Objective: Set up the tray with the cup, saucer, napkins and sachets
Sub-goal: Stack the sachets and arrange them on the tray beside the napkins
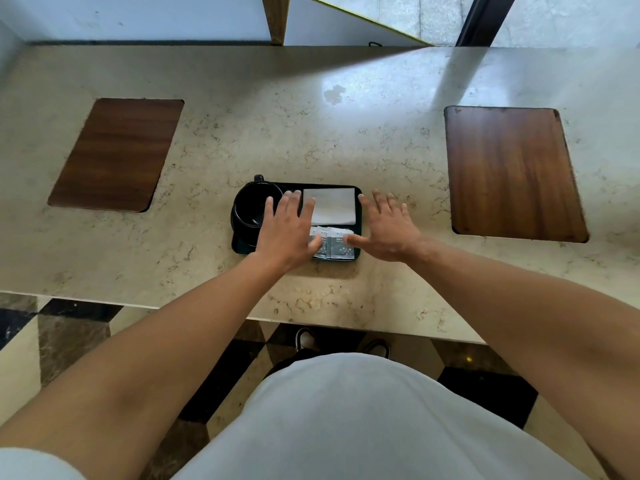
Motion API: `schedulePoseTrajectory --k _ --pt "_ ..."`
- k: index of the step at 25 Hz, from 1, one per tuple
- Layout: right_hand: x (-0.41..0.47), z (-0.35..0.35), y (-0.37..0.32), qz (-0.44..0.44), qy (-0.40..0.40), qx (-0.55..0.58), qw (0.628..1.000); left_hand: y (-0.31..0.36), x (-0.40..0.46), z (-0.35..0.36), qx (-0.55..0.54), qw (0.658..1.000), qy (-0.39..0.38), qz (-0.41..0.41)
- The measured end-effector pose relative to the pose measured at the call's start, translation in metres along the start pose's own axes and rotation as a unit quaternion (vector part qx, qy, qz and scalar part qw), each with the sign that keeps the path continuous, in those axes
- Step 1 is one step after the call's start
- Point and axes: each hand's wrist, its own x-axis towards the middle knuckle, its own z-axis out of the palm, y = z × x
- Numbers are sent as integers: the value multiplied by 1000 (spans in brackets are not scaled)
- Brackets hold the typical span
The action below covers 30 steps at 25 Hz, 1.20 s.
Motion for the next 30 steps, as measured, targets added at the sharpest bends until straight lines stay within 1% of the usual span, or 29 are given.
schedulePoseTrajectory --k 6,10,11,13,16,19,22,25,27,30 --pt "5 -9 -26 -62 -6 14 998 -56 -33 -13 -12 994 25 -102" --pt "10 -6 -61 -78 5 32 996 -86 -44 -8 -101 982 80 -139" --pt "12 -4 -72 -81 10 44 996 -94 -45 -4 -127 978 84 -144" --pt "16 4 -93 -81 24 62 994 -110 -47 5 -163 974 68 -144" --pt "24 13 -114 -57 34 78 995 -129 -46 16 -174 976 51 -119" --pt "32 18 -129 -9 22 100 995 -149 -41 23 -177 980 40 -83" --pt "37 21 -139 29 38 129 991 -166 -35 28 -196 977 3 -80" --pt "43 22 -143 58 52 142 987 -174 -28 34 -266 957 -17 -110" --pt "49 22 -145 73 56 155 984 -178 -19 36 -309 939 -15 -152" --pt "58 26 -147 106 71 177 976 -182 -5 38 -337 915 -31 -217"
